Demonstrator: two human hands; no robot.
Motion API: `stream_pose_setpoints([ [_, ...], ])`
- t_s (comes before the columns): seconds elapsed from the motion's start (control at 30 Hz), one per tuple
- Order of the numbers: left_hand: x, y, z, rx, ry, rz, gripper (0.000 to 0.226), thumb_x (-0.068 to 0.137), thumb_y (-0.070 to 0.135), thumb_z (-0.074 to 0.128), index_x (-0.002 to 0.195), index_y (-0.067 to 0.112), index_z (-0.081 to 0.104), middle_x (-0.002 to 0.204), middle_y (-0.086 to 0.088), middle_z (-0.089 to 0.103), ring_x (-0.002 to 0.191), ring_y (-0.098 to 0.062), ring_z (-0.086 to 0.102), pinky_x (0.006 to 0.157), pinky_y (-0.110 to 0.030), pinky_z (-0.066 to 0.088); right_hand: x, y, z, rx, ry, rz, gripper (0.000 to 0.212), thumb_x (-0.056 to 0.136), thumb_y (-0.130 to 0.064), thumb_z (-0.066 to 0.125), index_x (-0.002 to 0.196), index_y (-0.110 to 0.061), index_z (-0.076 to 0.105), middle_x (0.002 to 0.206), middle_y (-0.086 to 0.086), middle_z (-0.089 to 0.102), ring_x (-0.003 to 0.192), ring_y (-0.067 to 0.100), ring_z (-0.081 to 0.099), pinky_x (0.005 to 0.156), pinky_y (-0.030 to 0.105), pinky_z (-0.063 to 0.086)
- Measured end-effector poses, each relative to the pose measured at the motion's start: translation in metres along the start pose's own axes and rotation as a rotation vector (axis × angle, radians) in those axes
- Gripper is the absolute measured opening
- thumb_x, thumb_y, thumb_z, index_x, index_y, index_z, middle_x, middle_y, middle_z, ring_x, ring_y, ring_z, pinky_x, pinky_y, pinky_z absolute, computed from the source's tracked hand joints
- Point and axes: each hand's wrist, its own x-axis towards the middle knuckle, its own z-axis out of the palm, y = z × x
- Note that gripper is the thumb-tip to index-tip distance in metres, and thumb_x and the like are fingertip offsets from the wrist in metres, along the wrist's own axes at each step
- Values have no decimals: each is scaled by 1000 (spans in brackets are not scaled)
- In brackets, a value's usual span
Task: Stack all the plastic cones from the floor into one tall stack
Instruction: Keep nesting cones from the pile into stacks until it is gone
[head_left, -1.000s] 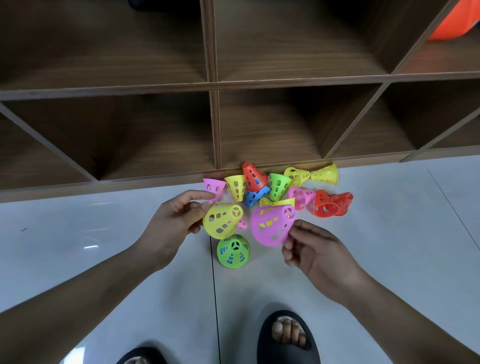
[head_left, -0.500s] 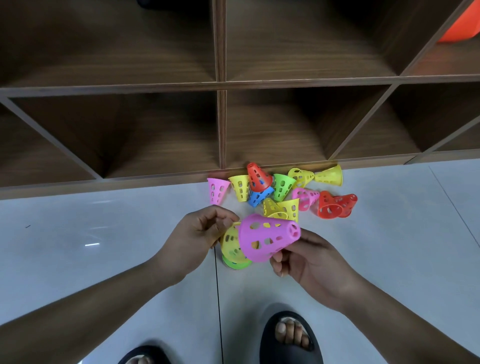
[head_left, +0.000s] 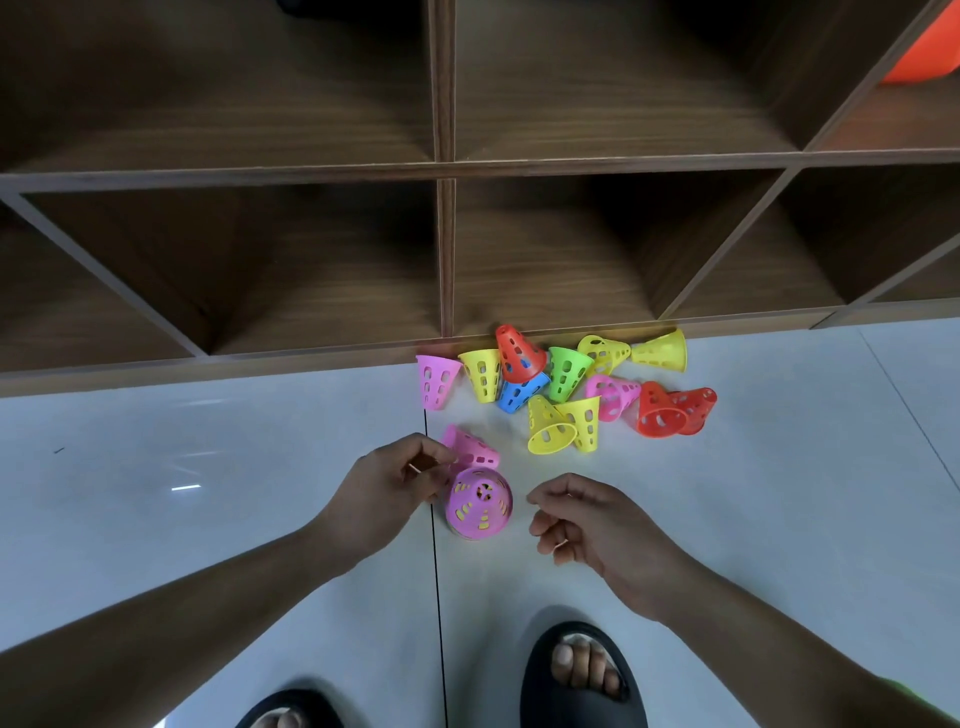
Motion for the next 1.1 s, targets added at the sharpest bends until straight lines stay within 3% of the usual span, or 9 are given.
stream_pose_setpoints([
  [0.17, 14, -9, -2, 36, 2, -49, 13, 105, 26, 63, 106, 36, 71, 98, 19, 73, 88, -4, 68, 76, -23, 50, 19, -4, -11, -28, 109, -39, 17, 102, -9, 61, 117, -9, 69, 105, 16, 77, 79, 26, 72, 68, 34, 52],
  [0.4, 34, -14, 4, 49, -85, -59, 21, 110, 34, 57, 123, 45, 69, 130, 21, 63, 118, 3, 59, 89, -10, 42, 56, -12, -21, -121, 145, -109, 41, 103, -11, 61, 139, -31, 57, 128, 5, 67, 98, 27, 78, 77, 35, 58],
  [0.5, 38, -18, 4, 0, -125, -99, 26, 110, 39, 56, 131, 45, 69, 141, 22, 61, 130, -1, 55, 94, -7, 39, 69, -12, -22, -166, 134, -102, 50, 102, -10, 61, 146, -33, 52, 134, 2, 63, 99, 26, 78, 77, 34, 59],
  [0.63, 39, -21, 2, -3, -136, -111, 26, 110, 38, 54, 126, 51, 69, 140, 27, 62, 131, 1, 55, 98, -9, 38, 78, -10, -26, -201, 156, -95, 49, 102, -5, 57, 146, -27, 53, 140, 0, 60, 101, 25, 77, 79, 35, 58],
  [0.8, 39, -21, -7, 34, -70, -89, 27, 110, 32, 56, 112, 54, 72, 117, 37, 69, 116, 7, 61, 95, -14, 46, 73, -12, -29, -221, 206, -129, 38, 101, -4, 55, 133, -23, 64, 130, 4, 67, 96, 21, 78, 80, 34, 57],
  [0.97, 38, -30, -23, 22, 43, -66, 22, 104, 23, 66, 112, 41, 76, 111, 22, 76, 98, 1, 69, 91, -34, 56, 52, -15, -22, -228, 286, -219, 17, 103, -17, 64, 114, -24, 75, 106, 2, 77, 89, 18, 78, 73, 32, 58],
  [1.1, 33, -27, -37, -97, 132, -84, 15, 96, 20, 77, 107, 30, 79, 107, 11, 79, 91, -7, 72, 82, -33, 54, 32, -17, -17, -189, 315, -283, 11, 100, -13, 69, 103, -19, 78, 91, 2, 77, 80, 15, 73, 67, 30, 54],
])
